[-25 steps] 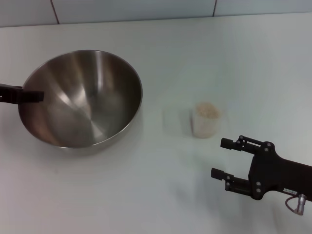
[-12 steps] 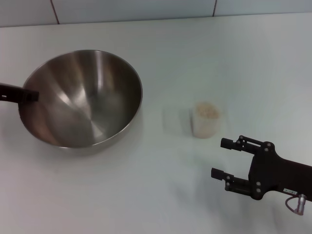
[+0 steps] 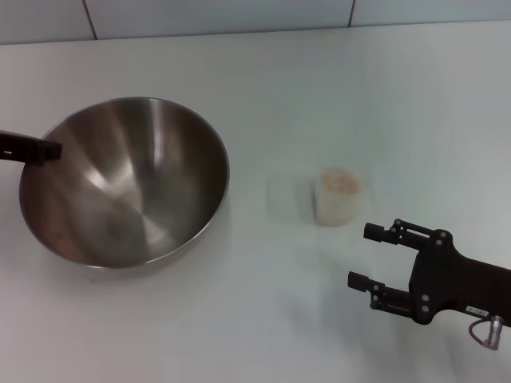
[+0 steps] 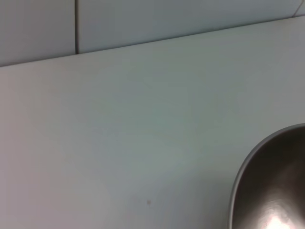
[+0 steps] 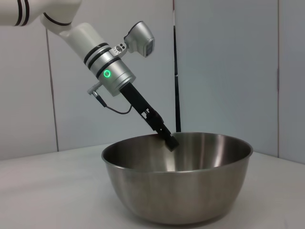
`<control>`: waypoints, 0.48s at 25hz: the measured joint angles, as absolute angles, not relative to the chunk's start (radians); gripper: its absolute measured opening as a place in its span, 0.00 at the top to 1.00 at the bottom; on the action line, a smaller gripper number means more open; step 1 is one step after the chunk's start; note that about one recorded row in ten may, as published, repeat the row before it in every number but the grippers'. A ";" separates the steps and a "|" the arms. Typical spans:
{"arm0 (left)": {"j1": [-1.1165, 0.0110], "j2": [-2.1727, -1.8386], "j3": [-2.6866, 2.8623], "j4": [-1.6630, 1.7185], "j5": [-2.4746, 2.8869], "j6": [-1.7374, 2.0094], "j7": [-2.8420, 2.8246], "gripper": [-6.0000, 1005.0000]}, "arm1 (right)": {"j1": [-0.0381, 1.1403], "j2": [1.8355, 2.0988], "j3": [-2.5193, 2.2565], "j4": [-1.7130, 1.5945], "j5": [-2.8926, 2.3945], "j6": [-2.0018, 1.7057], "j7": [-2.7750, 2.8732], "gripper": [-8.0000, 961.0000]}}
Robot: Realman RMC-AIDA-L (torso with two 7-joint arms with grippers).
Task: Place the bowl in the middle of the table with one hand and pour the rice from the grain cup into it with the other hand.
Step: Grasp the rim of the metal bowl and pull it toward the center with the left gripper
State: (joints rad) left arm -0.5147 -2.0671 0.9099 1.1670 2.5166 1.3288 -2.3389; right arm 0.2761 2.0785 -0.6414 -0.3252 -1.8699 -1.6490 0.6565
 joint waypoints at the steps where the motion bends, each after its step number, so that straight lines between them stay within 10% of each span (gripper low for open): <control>1: -0.518 -2.066 0.907 1.167 2.515 1.330 -2.339 0.94 | 0.276 2.079 -0.641 -0.325 -1.870 -1.649 0.657 0.27; 12: -0.581 -2.063 0.864 1.192 2.512 1.383 -2.351 0.95 | 0.279 2.078 -0.641 -0.325 -1.870 -1.649 0.657 0.27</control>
State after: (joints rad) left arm -0.5812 -2.0629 0.8641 1.1921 2.5116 1.3830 -2.3507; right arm 0.2786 2.0784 -0.6412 -0.3252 -1.8699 -1.6490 0.6566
